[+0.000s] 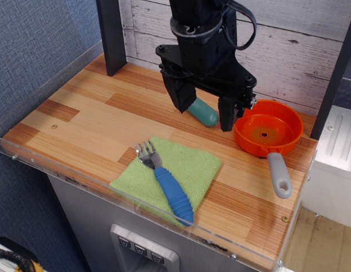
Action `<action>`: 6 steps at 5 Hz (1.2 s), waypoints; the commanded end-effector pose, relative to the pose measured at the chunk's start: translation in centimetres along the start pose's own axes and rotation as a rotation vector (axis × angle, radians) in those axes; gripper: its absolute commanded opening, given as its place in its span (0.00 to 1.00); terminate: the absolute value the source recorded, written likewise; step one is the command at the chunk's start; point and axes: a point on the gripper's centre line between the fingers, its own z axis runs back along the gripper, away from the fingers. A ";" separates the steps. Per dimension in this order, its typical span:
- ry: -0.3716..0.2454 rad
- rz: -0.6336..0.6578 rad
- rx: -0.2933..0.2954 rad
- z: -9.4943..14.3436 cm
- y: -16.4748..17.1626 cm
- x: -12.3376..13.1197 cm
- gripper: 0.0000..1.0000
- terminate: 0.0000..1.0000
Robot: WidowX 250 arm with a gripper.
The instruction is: Put the pot to the left of the cloth.
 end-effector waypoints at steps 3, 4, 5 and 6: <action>-0.053 0.280 0.089 -1.9 -0.8 3.6 1.00 0.00; -0.083 0.471 0.141 -3.4 -1.0 5.3 1.00 0.00; -0.099 0.622 0.225 -5.3 -0.6 6.3 1.00 0.00; -0.102 0.730 0.239 -6.5 0.4 6.5 1.00 0.00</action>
